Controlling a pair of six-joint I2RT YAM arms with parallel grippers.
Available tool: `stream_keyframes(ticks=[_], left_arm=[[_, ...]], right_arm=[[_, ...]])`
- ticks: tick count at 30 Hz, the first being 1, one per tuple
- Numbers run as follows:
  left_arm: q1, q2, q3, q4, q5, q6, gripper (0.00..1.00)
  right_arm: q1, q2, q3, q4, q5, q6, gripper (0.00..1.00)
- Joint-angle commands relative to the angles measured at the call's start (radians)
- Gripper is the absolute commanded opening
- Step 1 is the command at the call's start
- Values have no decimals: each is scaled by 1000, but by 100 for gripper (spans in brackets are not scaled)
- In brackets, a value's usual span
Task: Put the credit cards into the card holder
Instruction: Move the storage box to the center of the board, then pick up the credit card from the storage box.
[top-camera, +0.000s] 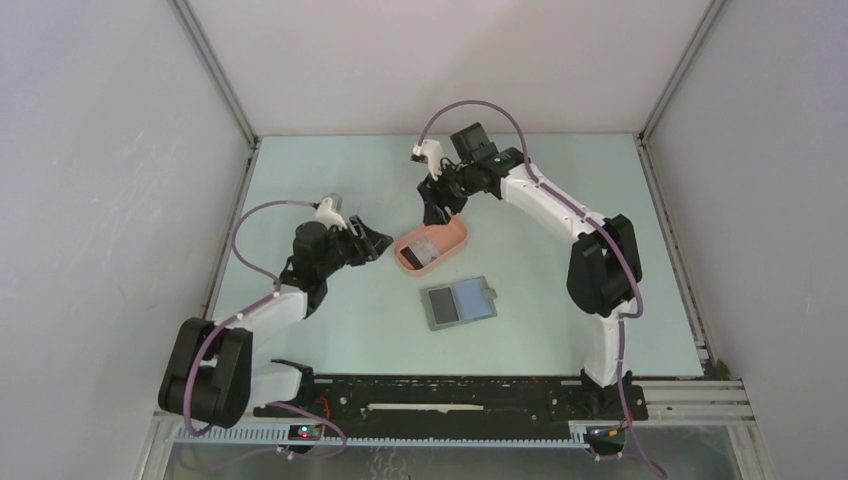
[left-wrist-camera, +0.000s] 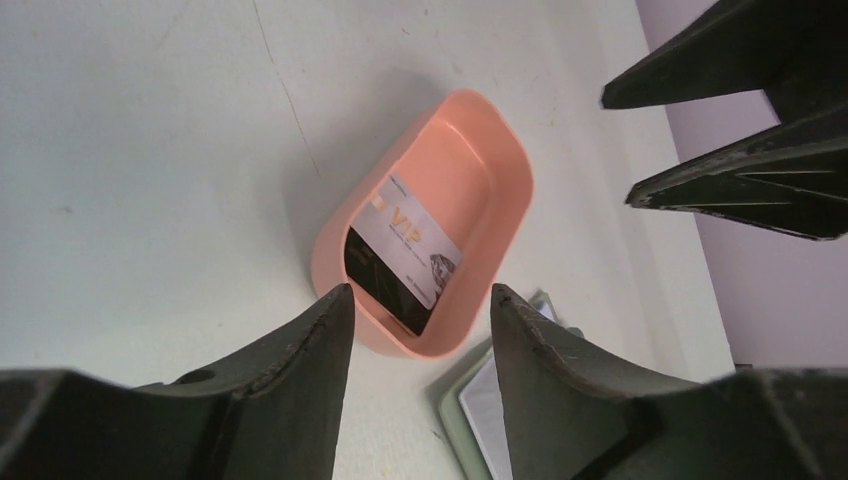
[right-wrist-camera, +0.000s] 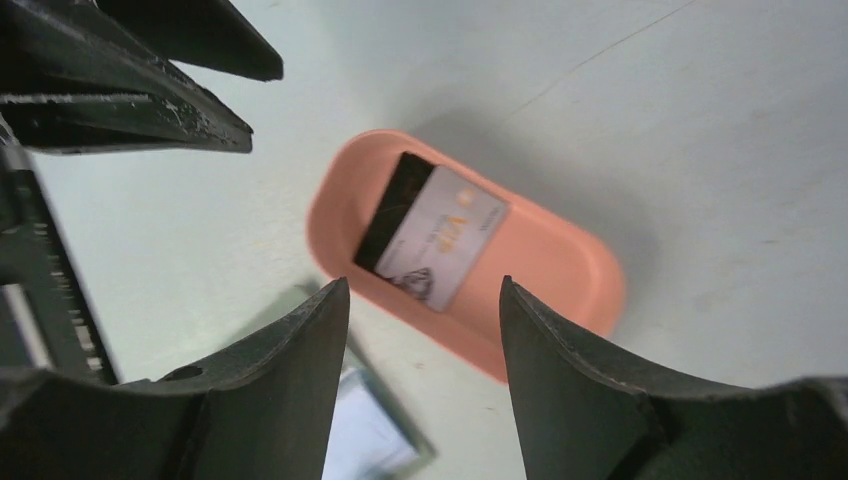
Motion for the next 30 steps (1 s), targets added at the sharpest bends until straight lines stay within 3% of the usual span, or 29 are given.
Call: stream_keyframes(ticks=[1, 10, 22, 30], left_arm=[[-25, -82, -95, 122, -34, -64, 60], [-126, -89, -153, 168, -133, -139, 71], [-163, 37, -136, 171, -221, -181, 68], [-184, 115, -106, 160, -230, -189, 59]], right_arm=[[9, 32, -49, 65, -137, 242, 66], [31, 156, -26, 137, -49, 448, 70], [42, 242, -24, 137, 29, 495, 74], [42, 266, -12, 121, 52, 492, 74]])
